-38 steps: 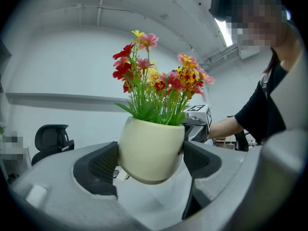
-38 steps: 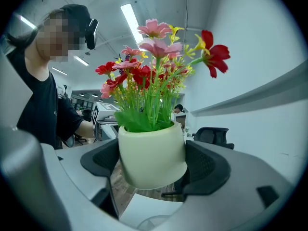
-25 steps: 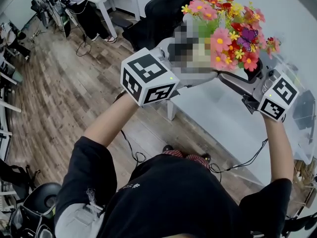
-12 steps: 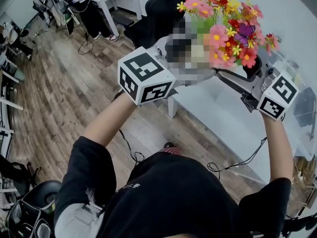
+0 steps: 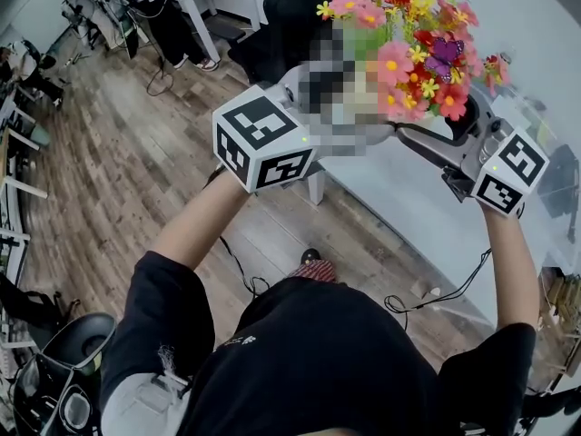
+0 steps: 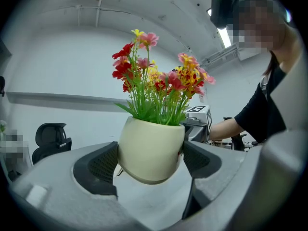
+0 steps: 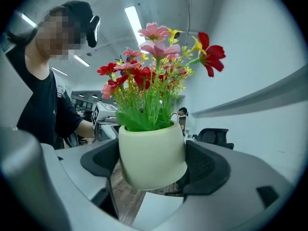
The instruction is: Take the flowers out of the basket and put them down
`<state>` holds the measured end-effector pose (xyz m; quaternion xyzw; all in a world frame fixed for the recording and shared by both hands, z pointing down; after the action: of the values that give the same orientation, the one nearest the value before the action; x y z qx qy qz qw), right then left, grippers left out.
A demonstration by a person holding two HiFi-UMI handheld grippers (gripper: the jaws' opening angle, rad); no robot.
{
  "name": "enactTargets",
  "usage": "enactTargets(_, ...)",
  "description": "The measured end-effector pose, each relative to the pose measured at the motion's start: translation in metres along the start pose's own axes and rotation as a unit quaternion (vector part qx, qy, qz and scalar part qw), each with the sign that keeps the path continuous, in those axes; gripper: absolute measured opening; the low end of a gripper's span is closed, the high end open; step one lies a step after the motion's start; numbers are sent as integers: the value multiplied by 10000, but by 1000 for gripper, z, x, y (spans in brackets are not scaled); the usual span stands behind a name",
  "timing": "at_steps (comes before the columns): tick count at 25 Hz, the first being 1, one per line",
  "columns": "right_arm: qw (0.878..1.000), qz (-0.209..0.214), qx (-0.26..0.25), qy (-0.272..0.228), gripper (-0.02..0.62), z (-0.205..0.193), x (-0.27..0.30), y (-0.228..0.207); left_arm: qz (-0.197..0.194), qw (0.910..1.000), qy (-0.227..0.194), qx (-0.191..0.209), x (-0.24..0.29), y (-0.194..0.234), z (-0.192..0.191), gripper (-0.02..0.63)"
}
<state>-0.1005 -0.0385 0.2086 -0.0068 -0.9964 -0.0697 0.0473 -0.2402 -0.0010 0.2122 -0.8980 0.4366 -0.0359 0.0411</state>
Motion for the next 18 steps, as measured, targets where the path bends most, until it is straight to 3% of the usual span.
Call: enactTargets(18,10000,10,24,16,442,9,2,12,1,10000,29,-39,-13,-6,7,436)
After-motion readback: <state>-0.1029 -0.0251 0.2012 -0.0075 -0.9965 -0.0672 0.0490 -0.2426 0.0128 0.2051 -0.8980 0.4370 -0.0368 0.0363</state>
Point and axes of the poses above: the fingertips, and each gripper's own axes: x forward along the fingers, y to its left, z out of its top, the point moved 6 cm from there along -x, backward along the fingers, and after that the axes turned 11 degrees about z, right-handed, at the moved point
